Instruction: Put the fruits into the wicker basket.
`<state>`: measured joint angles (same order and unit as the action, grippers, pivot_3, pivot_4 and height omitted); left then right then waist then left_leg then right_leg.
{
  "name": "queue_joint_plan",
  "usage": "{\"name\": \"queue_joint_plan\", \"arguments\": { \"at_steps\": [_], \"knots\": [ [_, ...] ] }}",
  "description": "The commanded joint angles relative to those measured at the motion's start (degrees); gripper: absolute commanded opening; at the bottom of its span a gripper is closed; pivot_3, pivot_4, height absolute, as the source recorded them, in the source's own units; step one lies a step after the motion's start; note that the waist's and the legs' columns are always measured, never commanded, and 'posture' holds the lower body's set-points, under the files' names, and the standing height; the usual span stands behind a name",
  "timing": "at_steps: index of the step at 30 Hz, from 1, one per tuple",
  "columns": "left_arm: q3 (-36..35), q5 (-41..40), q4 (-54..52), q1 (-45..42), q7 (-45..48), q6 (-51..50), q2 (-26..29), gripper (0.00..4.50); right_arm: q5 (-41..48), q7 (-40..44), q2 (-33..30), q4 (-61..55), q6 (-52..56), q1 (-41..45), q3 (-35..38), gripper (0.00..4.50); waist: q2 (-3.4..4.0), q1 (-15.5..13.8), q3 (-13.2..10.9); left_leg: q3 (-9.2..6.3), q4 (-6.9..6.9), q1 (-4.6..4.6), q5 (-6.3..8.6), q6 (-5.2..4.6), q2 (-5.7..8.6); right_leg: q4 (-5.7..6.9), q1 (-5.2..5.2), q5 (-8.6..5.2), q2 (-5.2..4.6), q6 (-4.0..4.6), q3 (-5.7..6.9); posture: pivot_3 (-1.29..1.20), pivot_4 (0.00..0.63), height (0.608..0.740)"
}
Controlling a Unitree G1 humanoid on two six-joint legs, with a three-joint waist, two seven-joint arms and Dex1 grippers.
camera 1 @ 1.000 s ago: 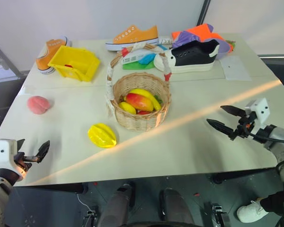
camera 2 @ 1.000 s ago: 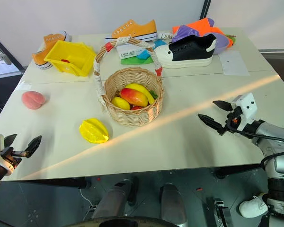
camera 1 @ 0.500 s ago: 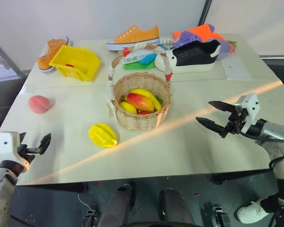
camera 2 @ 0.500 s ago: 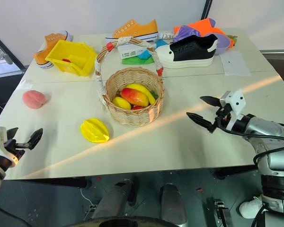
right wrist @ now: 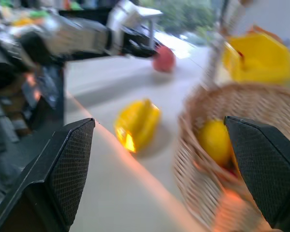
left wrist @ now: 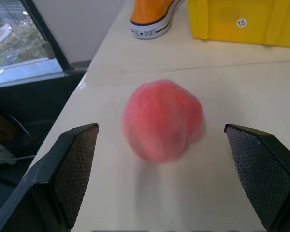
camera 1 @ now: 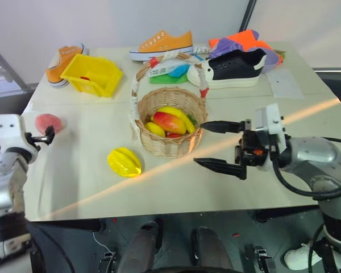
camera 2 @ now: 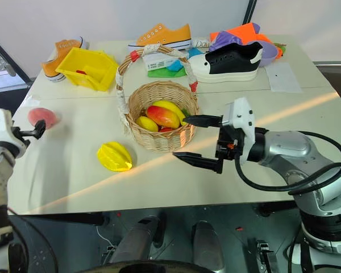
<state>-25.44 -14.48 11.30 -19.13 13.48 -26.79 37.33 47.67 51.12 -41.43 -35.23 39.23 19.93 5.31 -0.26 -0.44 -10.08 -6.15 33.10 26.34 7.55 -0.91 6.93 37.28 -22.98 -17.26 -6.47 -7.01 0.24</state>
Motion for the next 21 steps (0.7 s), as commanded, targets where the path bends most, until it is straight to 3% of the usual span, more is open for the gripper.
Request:
{"name": "queue_joint_plan", "arguments": {
  "at_steps": [1, 7, 16, 17, 20, 21],
  "knots": [
    [1.9, 3.1, 9.1, -5.7, -0.5, 4.4, 1.7, 4.5, 2.0, -1.4, 1.0, -2.7, 0.2, 0.3, -1.1, 4.47, -0.02, -0.2, 0.0, 0.0, 0.0, 0.0, 0.0, 0.0, 0.0, 0.0, 0.0, 0.04, 0.0, -0.06, 0.0, 0.0, 0.15, 0.74],
    [5.3, 6.4, 23.4, -14.4, -1.3, 9.0, 2.4, 4.5, 1.2, -2.4, 1.1, -4.2, -1.0, -3.0, -1.6, 4.47, -0.23, -0.3, 0.1, -0.02, 0.04, 0.01, -0.01, 0.0, 0.04, 0.03, 0.01, 0.18, 0.0, -0.29, 0.01, 0.0, 0.15, 0.74],
    [5.3, 5.2, 34.4, -20.1, 1.3, 13.8, 2.0, 4.5, 0.6, -2.0, 0.6, -5.0, -3.0, -5.7, -1.1, 4.47, -0.28, -0.2, 0.1, -0.02, 0.13, 0.0, -0.01, -0.01, 0.07, 0.09, 0.05, 0.25, -0.01, -0.37, 0.01, 0.0, 0.15, 0.74],
    [5.2, 5.1, 35.0, -20.3, 1.3, 14.1, 2.0, 3.97, 0.4, -1.9, 0.6, -5.0, -3.2, -6.0, -1.1, 4.5, -0.28, -0.2, 0.1, -0.03, 0.13, 0.0, -0.01, -0.01, 0.07, 0.09, 0.05, 0.25, -0.01, -0.37, 0.01, 0.0, 0.15, 0.74],
    [5.2, 5.2, 36.2, -20.7, 1.2, 14.8, 2.3, 2.92, 0.0, -1.6, 0.4, -5.0, -4.0, -6.6, -1.2, 4.5, -0.32, -0.2, 0.1, -0.03, 0.16, 0.0, -0.01, -0.01, 0.07, 0.1, 0.08, 0.26, -0.01, -0.38, 0.01, 0.0, 0.15, 0.74],
    [5.4, 5.4, 36.4, -20.8, 1.1, 14.9, 2.4, 2.77, -0.1, -1.6, 0.4, -5.0, -4.3, -6.7, -1.2, 4.5, -0.32, -0.2, 0.1, -0.03, 0.17, 0.0, -0.01, -0.02, 0.07, 0.1, 0.09, 0.26, -0.01, -0.39, 0.01, 0.0, 0.15, 0.74]
  ]
}}
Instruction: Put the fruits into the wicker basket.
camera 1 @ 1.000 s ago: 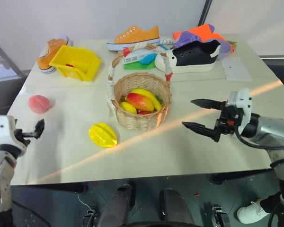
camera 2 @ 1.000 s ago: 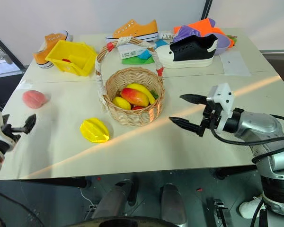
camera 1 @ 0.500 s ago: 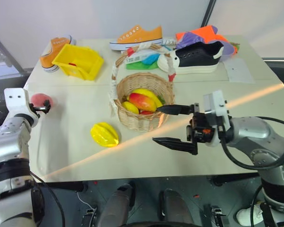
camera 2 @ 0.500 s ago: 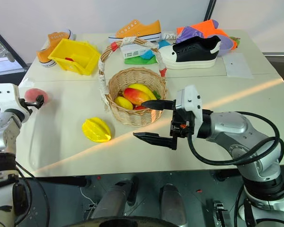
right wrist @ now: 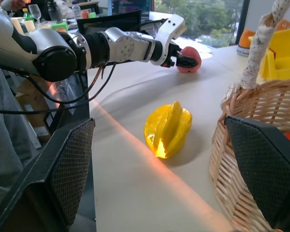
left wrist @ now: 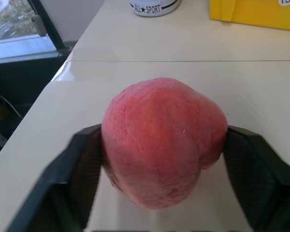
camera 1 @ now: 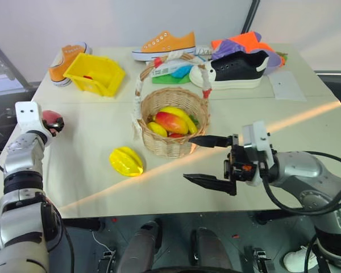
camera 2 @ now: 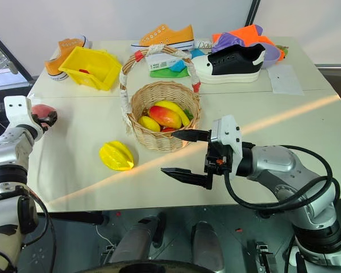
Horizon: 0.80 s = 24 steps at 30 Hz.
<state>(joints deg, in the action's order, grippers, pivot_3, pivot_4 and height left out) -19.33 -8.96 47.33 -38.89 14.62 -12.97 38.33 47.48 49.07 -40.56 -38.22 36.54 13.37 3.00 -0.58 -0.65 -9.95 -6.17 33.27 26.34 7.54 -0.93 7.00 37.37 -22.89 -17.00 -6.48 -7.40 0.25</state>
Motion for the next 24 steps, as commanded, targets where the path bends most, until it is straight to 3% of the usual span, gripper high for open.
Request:
{"name": "queue_joint_plan", "arguments": {
  "at_steps": [1, 4, 8, 13, 16, 19, 22, 24],
  "knots": [
    [-0.6, -0.1, 0.5, -1.0, -0.1, 1.2, 1.5, 2.74, 0.0, 0.5, -0.5, -1.9, -1.7, -0.2, 1.0, 4.5, -0.01, 0.0, 0.0, 0.0, 0.01, 0.0, 0.0, 0.0, 0.0, 0.0, 0.01, 0.0, 0.0, -0.01, 0.0, 0.0, 0.15, 0.74],
    [-1.4, -0.7, -3.2, 0.6, -0.2, 1.7, 1.6, 2.73, -0.5, 0.8, -0.7, -1.7, -2.3, -0.3, 0.9, 4.5, -0.04, 0.0, 0.0, 0.0, 0.05, 0.0, 0.0, 0.0, 0.0, 0.05, 0.01, 0.01, 0.0, -0.01, 0.0, 0.0, 0.15, 0.74],
    [-3.3, -6.0, -24.7, 11.3, 6.6, 0.5, 1.4, 2.73, -1.4, 1.2, -1.3, -1.3, -3.1, -0.8, 1.4, 4.5, -0.07, 0.5, 0.0, 0.0, 0.06, 0.01, 0.0, 0.0, 0.0, 0.05, 0.0, 0.01, -0.01, -0.01, -0.04, 0.0, 0.15, 0.74],
    [-9.0, -25.7, -58.5, 31.7, 21.1, -14.4, 3.4, 2.73, -2.7, 2.0, -2.6, 1.2, -4.0, -0.1, 2.7, 4.5, -0.04, 1.4, 0.0, 0.0, 0.01, -0.01, 0.01, 0.0, -0.02, 0.03, 0.02, -0.02, -0.02, 0.06, -0.07, 0.0, 0.15, 0.74],
    [-11.6, -37.5, -71.6, 39.1, 26.1, -23.6, 6.9, 2.73, -3.1, 2.8, -3.1, 3.4, -4.2, 1.3, 2.9, 4.5, -0.01, 1.6, 0.0, 0.01, -0.01, -0.04, 0.02, -0.01, -0.06, -0.02, 0.05, -0.12, 0.0, 0.32, -0.07, 0.0, 0.15, 0.74],
    [-9.0, -41.9, -77.3, 37.4, 25.3, -27.6, 9.1, 2.73, -3.4, 3.6, -3.3, 5.2, -4.2, 2.9, 2.7, 4.5, 0.12, 0.9, 0.0, 0.0, -0.04, -0.06, 0.03, 0.0, -0.1, -0.02, 0.07, -0.17, 0.02, 0.43, -0.05, 0.0, 0.15, 0.74],
    [1.0, -41.5, -80.1, 27.0, 21.3, -30.5, 7.9, 2.73, -4.5, 4.2, -3.4, 7.1, -4.5, 4.5, 2.2, 4.5, 0.12, -0.2, 0.0, 0.02, -0.04, -0.11, 0.03, 0.0, -0.09, -0.04, 0.15, -0.14, -0.01, 0.49, -0.03, 0.0, 0.15, 0.74],
    [10.0, -36.3, -78.9, 19.2, 18.8, -31.9, 5.9, 2.73, -4.8, 4.1, -3.2, 7.6, -4.3, 5.5, 1.9, 4.5, 0.12, -0.2, 0.0, 0.04, -0.02, -0.11, 0.02, 0.0, -0.01, -0.1, 0.2, -0.13, -0.09, 0.5, -0.02, 0.0, 0.15, 0.74]
  ]
}}
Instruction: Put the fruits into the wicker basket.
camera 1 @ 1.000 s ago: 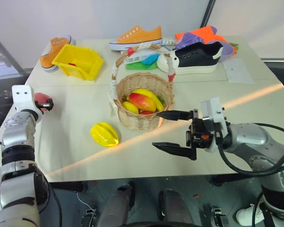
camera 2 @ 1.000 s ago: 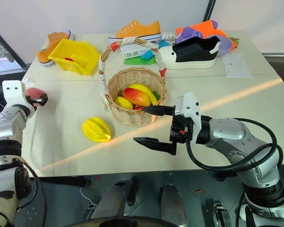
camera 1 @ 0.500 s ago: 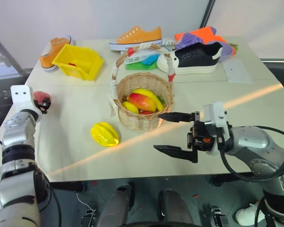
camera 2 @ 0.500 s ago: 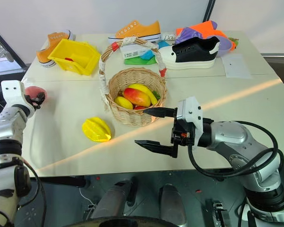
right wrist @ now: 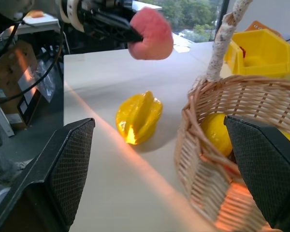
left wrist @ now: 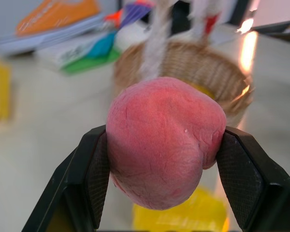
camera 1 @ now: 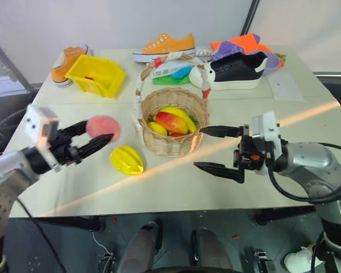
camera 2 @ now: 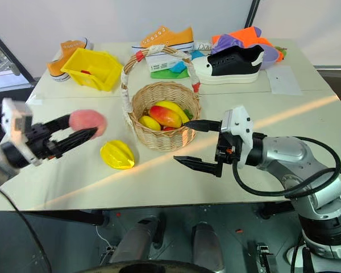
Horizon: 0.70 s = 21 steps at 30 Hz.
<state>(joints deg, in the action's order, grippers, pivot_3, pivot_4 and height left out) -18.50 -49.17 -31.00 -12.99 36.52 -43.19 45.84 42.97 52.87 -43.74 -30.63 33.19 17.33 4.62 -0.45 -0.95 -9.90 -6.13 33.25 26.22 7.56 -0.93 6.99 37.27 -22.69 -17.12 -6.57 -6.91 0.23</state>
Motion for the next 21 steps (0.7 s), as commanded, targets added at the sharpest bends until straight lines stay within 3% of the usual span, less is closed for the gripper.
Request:
{"name": "queue_joint_plan", "arguments": {
  "at_steps": [1, 4, 8, 11, 12, 15, 21],
  "knots": [
    [13.2, 6.5, 0.9, -10.4, -4.5, -2.4, -3.0, 2.73, -0.4, 0.1, 0.2, 0.0, -0.8, 2.0, 0.1, 4.5, -0.02, 0.0, 0.0, 0.01, 0.01, 0.0, 0.0, -0.01, 0.03, -0.04, 0.01, 0.01, -0.02, -0.01, -0.01, 0.0, 0.15, 0.74],
    [21.0, 12.6, 6.6, -19.2, -7.4, -2.5, -8.1, 2.73, -0.5, -1.1, 0.8, -0.4, -0.2, 3.1, -0.5, 4.5, -0.06, 0.2, 0.0, 0.0, 0.12, 0.06, -0.03, -0.03, 0.05, -0.05, 0.17, 0.03, 0.02, -0.08, -0.02, 0.0, 0.15, 0.74],
    [25.9, 18.6, 13.4, -24.9, -7.6, -0.4, -12.5, 2.73, -0.6, -3.3, 1.4, -2.1, 0.8, 3.1, -1.1, 4.5, -0.08, 0.5, 0.0, -0.02, 0.07, 0.1, -0.11, -0.16, 0.01, 0.03, 0.06, 0.12, 0.12, -0.29, -0.06, 0.0, 0.15, 0.74],
    [26.4, 20.4, 16.2, -26.3, -6.8, 0.3, -14.3, 4.21, -0.4, -4.8, 1.7, -3.1, 1.6, 2.8, -0.8, 4.5, -0.08, 0.5, 0.0, -0.05, -0.07, 0.1, -0.13, -0.15, -0.01, 0.08, -0.04, 0.11, 0.12, -0.34, -0.06, 0.0, 0.15, 0.74],
    [26.0, 20.3, 15.4, -25.8, -5.6, 0.6, -14.0, 4.46, -0.2, -5.3, 1.6, -3.6, 1.9, 2.7, -0.6, 4.5, -0.08, 0.5, 0.0, -0.07, -0.07, 0.12, -0.13, -0.15, -0.01, 0.08, -0.06, 0.11, 0.13, -0.34, -0.05, 0.0, 0.15, 0.74],
    [24.0, 18.5, 12.7, -23.5, -1.5, 0.8, -12.4, 4.46, 0.1, -6.2, 1.3, -4.2, 2.6, 2.6, 0.0, 4.5, -0.08, 0.4, 0.0, -0.07, -0.03, 0.15, -0.13, -0.15, 0.01, 0.07, -0.04, 0.1, 0.13, -0.34, -0.05, 0.0, 0.15, 0.74],
    [9.1, 7.0, 4.3, -9.5, 7.0, -4.2, -3.1, 4.46, 0.2, -6.3, 1.2, -4.4, 3.0, 2.8, -0.1, 4.5, -0.07, 1.2, 0.0, -0.12, -0.01, 0.12, -0.12, -0.15, -0.01, 0.1, -0.05, 0.07, 0.13, -0.27, -0.04, 0.0, 0.15, 0.74]
  ]
}}
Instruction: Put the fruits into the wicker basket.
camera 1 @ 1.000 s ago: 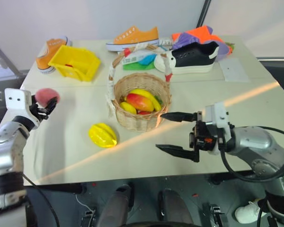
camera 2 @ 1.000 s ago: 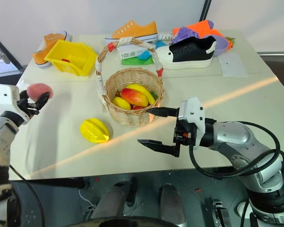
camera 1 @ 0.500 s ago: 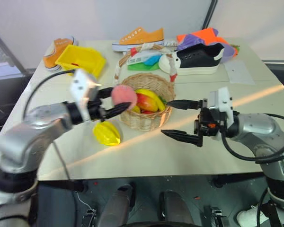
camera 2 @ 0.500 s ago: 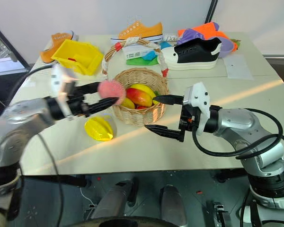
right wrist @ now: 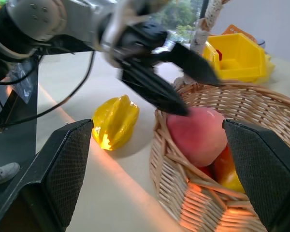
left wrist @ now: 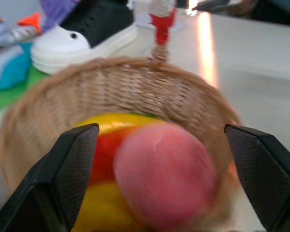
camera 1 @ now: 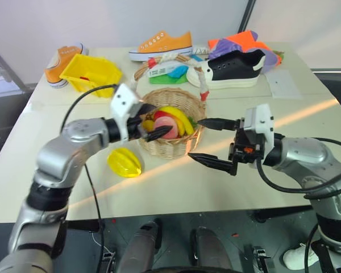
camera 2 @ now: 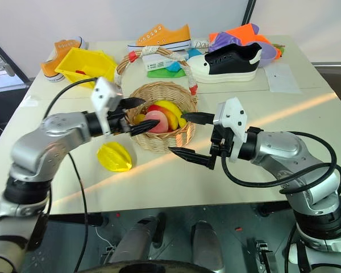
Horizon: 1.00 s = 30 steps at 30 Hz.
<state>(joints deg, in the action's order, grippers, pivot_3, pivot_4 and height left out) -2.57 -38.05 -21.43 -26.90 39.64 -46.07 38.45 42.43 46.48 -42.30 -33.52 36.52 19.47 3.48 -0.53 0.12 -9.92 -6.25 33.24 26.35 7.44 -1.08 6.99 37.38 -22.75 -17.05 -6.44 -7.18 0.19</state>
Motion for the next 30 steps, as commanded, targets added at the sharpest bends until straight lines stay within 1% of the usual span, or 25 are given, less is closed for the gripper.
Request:
{"name": "queue_joint_plan", "arguments": {
  "at_steps": [1, 3, 4, 6, 7, 8, 10, 12, 14, 18, 23, 27, 30],
  "knots": [
    [-8.3, -5.0, -6.5, 6.7, 4.9, -1.7, 5.9, 4.46, 0.7, 0.2, -0.2, -1.4, -0.4, 0.7, 0.9, 4.5, 0.01, 0.5, 0.0, -0.01, -0.01, 0.0, 0.0, 0.0, 0.0, 0.0, 0.0, -0.02, 0.0, 0.04, 0.0, 0.0, 0.15, 0.74],
    [-12.0, -7.4, -8.1, 10.9, 6.2, -2.9, 8.4, 4.46, 0.8, 0.5, -0.1, -1.0, -0.5, 1.0, 0.8, 4.5, 0.03, 0.4, 0.0, 0.0, -0.01, -0.05, 0.01, 0.01, 0.01, -0.03, -0.03, -0.08, -0.01, 0.14, -0.01, 0.0, 0.15, 0.74],
    [-15.4, -8.2, -8.3, 14.0, 6.3, -4.0, 9.7, 4.46, 0.8, 0.9, -0.1, -0.8, -0.6, 1.3, 0.6, 4.5, 0.03, 0.4, 0.0, -0.01, 0.0, -0.04, 0.03, 0.04, 0.01, -0.04, -0.08, -0.08, -0.02, 0.16, 0.0, 0.0, 0.15, 0.74],
    [-21.2, -7.7, -8.9, 20.6, 5.5, -5.4, 11.7, 4.46, 0.7, 1.6, -0.1, -0.4, -0.7, 1.7, 0.2, 4.5, 0.03, 0.5, 0.0, 0.0, 0.01, -0.07, 0.09, 0.12, 0.02, -0.07, -0.06, -0.09, -0.03, 0.19, -0.01, 0.0, 0.15, 0.74],
    [-22.8, -7.4, -9.2, 22.9, 4.8, -5.8, 12.2, 4.46, 0.7, 1.9, -0.1, -0.2, -0.8, 1.8, 0.2, 4.5, 0.03, 0.6, 0.0, 0.0, 0.01, -0.06, 0.09, 0.12, 0.02, -0.07, -0.08, -0.09, -0.03, 0.19, -0.02, 0.0, 0.15, 0.74],
    [-24.0, -6.5, -9.6, 25.0, 3.4, -6.0, 12.2, 4.46, 0.7, 2.2, 0.0, -0.1, -0.8, 1.9, 0.2, 4.5, 0.04, 0.5, 0.0, 0.0, 0.0, -0.08, 0.09, 0.13, 0.02, -0.07, -0.08, -0.09, -0.04, 0.2, -0.02, 0.0, 0.15, 0.74],
    [-26.6, -5.4, -10.7, 28.4, -1.8, -7.5, 10.3, 4.46, 0.7, 2.7, 0.2, 0.3, -0.9, 2.5, -0.1, 4.5, 0.04, 0.4, 0.0, 0.0, 0.0, -0.09, 0.1, 0.13, 0.01, -0.07, -0.07, -0.1, -0.05, 0.21, -0.03, 0.0, 0.15, 0.74],
    [-27.1, -5.4, -14.4, 31.6, -7.7, -10.6, 7.8, 4.46, 0.6, 3.4, 0.4, 0.8, -1.1, 3.0, -0.6, 4.5, 0.03, 0.3, 0.0, 0.0, 0.0, -0.09, 0.11, 0.13, 0.02, -0.1, -0.04, -0.1, -0.08, 0.22, -0.02, 0.0, 0.15, 0.74],
    [-27.0, -6.3, -16.7, 32.6, -10.8, -12.9, 6.6, 4.46, 0.5, 3.9, 0.5, 1.1, -1.1, 3.2, -0.7, 4.5, 0.0, 0.2, 0.0, 0.01, 0.0, -0.07, 0.13, 0.11, 0.03, -0.18, -0.02, -0.1, -0.09, 0.22, -0.02, 0.0, 0.15, 0.74],
    [-28.6, -18.1, -21.7, 33.0, -19.6, -20.6, -0.8, 4.46, 0.1, 5.5, 1.1, 2.5, -1.4, 4.4, -2.1, 4.5, 0.03, 0.2, 0.0, 0.01, 0.0, -0.07, 0.13, 0.12, 0.03, -0.17, -0.03, -0.1, -0.07, 0.21, -0.02, 0.0, 0.15, 0.74],
    [-30.2, -26.9, -19.6, 34.0, -28.7, -25.8, -5.2, 4.46, -0.5, 6.3, 1.8, 3.4, -1.9, 5.1, -3.2, 4.5, 0.01, 0.3, 0.0, -0.01, 0.0, -0.09, 0.12, 0.12, 0.01, -0.07, -0.09, -0.1, -0.04, 0.19, -0.02, 0.0, 0.15, 0.74],
    [-30.0, -37.1, -16.3, 33.4, -36.8, -24.2, -8.8, 4.46, -1.0, 6.5, 2.1, 3.2, -2.1, 4.7, -3.4, 4.5, 0.01, 0.3, 0.0, 0.0, 0.01, -0.09, 0.12, 0.12, 0.01, -0.08, -0.08, -0.1, -0.04, 0.2, -0.02, 0.0, 0.15, 0.74],
    [-27.6, -40.8, -15.1, 33.1, -40.5, -23.3, -8.5, 4.46, -1.1, 6.4, 2.2, 2.8, -2.0, 4.2, -3.3, 4.5, 0.0, 0.1, 0.0, 0.0, 0.02, -0.09, 0.12, 0.12, 0.02, -0.08, -0.05, -0.1, -0.05, 0.21, -0.02, 0.0, 0.15, 0.74]
  ]
}}
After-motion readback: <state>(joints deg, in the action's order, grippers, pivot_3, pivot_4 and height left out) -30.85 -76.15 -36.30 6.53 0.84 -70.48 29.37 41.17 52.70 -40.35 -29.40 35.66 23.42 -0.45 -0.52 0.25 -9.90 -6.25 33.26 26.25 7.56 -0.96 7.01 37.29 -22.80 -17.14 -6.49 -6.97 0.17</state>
